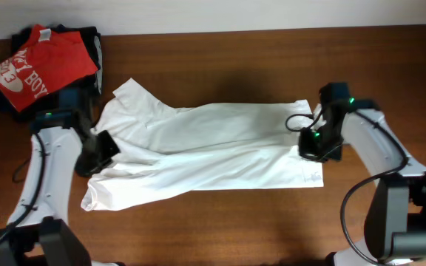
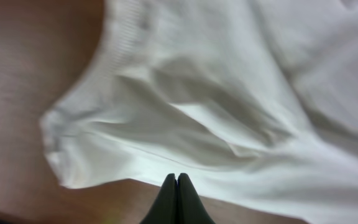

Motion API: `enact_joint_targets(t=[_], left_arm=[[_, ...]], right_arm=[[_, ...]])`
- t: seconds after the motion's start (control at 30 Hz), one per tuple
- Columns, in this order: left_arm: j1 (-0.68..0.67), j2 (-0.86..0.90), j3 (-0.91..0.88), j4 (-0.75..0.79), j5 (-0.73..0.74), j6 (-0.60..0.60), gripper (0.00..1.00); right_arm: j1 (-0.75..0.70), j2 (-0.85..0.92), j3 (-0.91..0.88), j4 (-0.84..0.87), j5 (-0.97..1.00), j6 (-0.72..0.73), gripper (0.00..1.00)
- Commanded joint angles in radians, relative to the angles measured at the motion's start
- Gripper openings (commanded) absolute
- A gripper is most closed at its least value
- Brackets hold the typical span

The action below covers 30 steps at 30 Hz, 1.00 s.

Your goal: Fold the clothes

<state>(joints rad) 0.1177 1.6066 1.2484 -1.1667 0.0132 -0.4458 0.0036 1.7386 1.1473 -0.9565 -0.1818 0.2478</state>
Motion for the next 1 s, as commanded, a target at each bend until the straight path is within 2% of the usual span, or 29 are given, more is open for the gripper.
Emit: enact_joint_targets(t=[0.0,0.07,0.2,0.3,0.37,0.5,0.6,0.7,0.73,0.77,0.8,0.83,0.9,0.97], left_arm=[[-0.130,0.046,-0.095,0.060,0.089,0.044,0.01],[-0.183,0.107,-0.184,0.129,0.103,0.043,0.00],[-0.122,0.212,-0.278,0.256,0.096,0.035,0.01],[-0.037,0.247,-0.308,0.250,0.088,0.012,0.01],[0.008,0.241,-0.308,0.158,0.024,-0.047,0.01],[0.010,0.130,-0.308,0.018,0.006,-0.070,0.01],[0.010,-0.109,-0.308,-0.135,0.009,-0.093,0.00],[0.010,-0.384,-0.306,-0.151,0.023,-0.093,0.01],[0.010,-0.464,-0.293,-0.108,0.075,-0.013,0.18],[0.010,-0.493,-0.262,-0.072,0.145,0.058,0.49],[0.010,-0.493,-0.227,-0.053,0.180,0.088,0.72],[0.010,-0.471,-0.163,-0.024,0.185,0.104,0.99],[0.006,-0.382,-0.046,0.030,0.185,0.104,0.99],[-0.026,-0.172,0.061,0.095,0.186,0.099,0.99]], right_arm=[[0.029,0.020,-0.118,0.085,-0.032,0.089,0.10],[0.029,0.020,-0.176,0.129,-0.032,0.103,0.08],[0.028,0.020,-0.268,0.206,-0.021,0.119,0.09],[0.026,0.020,-0.272,0.189,-0.019,0.129,0.04],[-0.006,0.018,-0.271,0.131,-0.016,0.153,0.04],[-0.037,-0.052,-0.271,-0.015,-0.017,0.154,0.04],[-0.037,-0.220,-0.271,-0.164,0.003,0.177,0.04],[-0.037,-0.433,-0.257,-0.214,0.032,0.174,0.04],[-0.037,-0.495,-0.218,-0.224,0.028,0.143,0.13],[-0.037,-0.520,-0.174,-0.236,0.028,0.119,0.63],[-0.037,-0.527,-0.116,-0.256,0.028,0.089,0.92],[-0.037,-0.520,-0.018,-0.283,0.027,0.060,0.99],[-0.037,-0.495,0.129,-0.309,0.025,0.044,0.99],[-0.037,-0.472,0.211,-0.330,-0.025,0.044,0.99]])
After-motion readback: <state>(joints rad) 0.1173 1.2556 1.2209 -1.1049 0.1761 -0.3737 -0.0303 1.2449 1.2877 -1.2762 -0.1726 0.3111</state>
